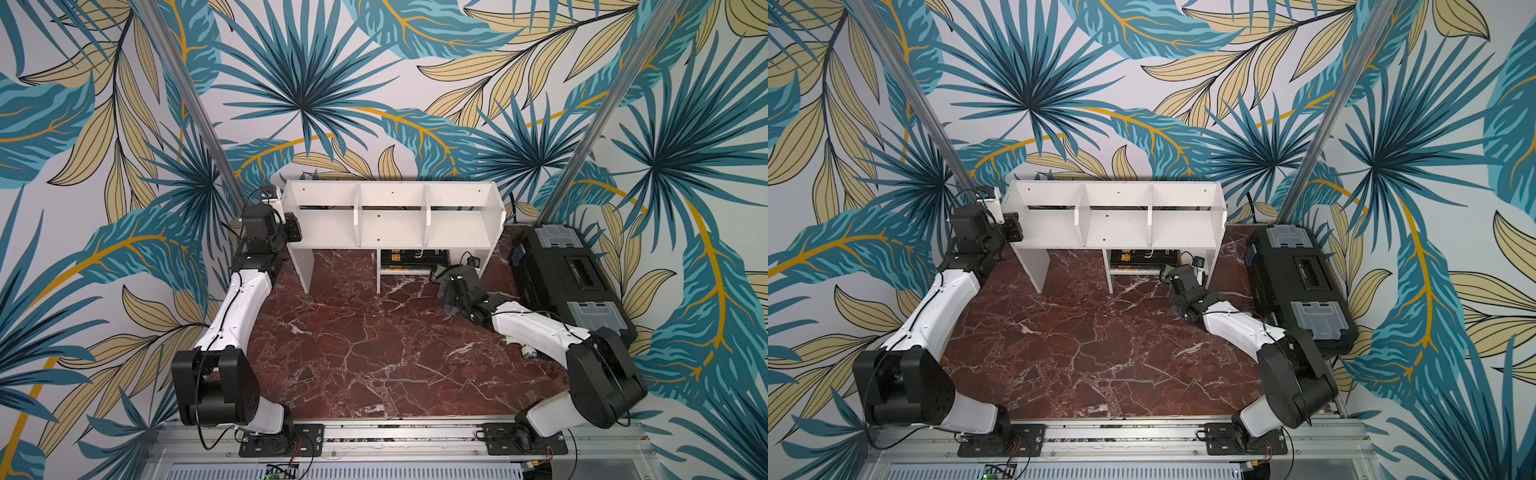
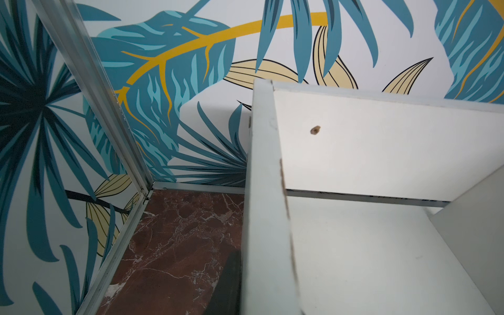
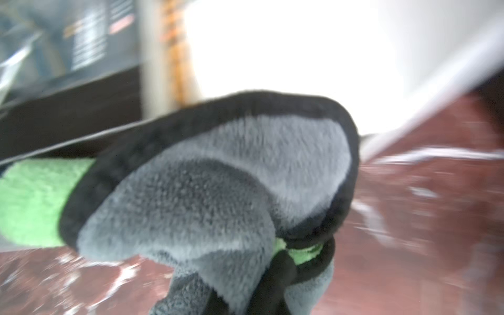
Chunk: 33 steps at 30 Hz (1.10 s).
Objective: Wipe the bookshelf clean with a cloth
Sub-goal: Wipe the dust from the shelf.
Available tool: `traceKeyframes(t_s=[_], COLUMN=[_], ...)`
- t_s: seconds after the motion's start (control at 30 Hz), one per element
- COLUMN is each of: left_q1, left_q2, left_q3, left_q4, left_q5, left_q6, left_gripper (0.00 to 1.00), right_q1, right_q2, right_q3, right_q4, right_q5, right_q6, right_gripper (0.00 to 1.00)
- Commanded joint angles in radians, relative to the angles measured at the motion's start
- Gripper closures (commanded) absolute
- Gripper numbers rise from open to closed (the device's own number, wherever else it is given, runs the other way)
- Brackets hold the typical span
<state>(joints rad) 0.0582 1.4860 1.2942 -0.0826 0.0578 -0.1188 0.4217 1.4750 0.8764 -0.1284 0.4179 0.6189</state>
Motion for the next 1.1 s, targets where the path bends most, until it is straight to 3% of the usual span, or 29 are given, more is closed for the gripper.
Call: traceKeyframes(t_s=[0.0, 0.2, 0.37, 0.57, 0.77, 0.9, 1.07], left_q1=[0.008, 0.009, 0.009, 0.009, 0.009, 0.008, 0.008], left_q2=[0.045, 0.041, 0.038, 0.034, 0.035, 0.033, 0.037], left_q3=[-0.018, -0.017, -0.018, -0.022, -0.025, -0.029, -0.035], left_q4=[-0.045, -0.048, -0.047, -0.043, -0.040, -0.039, -0.033], left_q5=[0.047, 0.054, 0.063, 0.073, 0.086, 0.082, 0.092], left_q6=[-0.117, -0.113, -0.110, -0.101, -0.094, -0.088, -0.096], left_gripper=[1.00, 1.00, 1.00, 1.00, 1.00, 1.00, 1.00], right_q1=[-0.071, -0.153, -0.140, 0.079, 0.288, 0.353, 0.364], right_q2=[-0.078, -0.192, -0.199, -0.132, 0.085, 0.236, 0.273], right_q3=[-0.030, 0.056, 0.178, 0.285, 0.490, 0.655, 0.723], right_q4=[-0.080, -0.234, -0.296, -0.288, -0.244, -0.236, -0.206], right_q5=[0.061, 0.137, 0.087, 0.108, 0.087, 0.044, 0.030], right_q6=[-0.056, -0.136, -0.158, -0.184, -0.171, -0.155, -0.156], right_gripper=[1.00, 1.00, 1.00, 1.00, 1.00, 1.00, 1.00])
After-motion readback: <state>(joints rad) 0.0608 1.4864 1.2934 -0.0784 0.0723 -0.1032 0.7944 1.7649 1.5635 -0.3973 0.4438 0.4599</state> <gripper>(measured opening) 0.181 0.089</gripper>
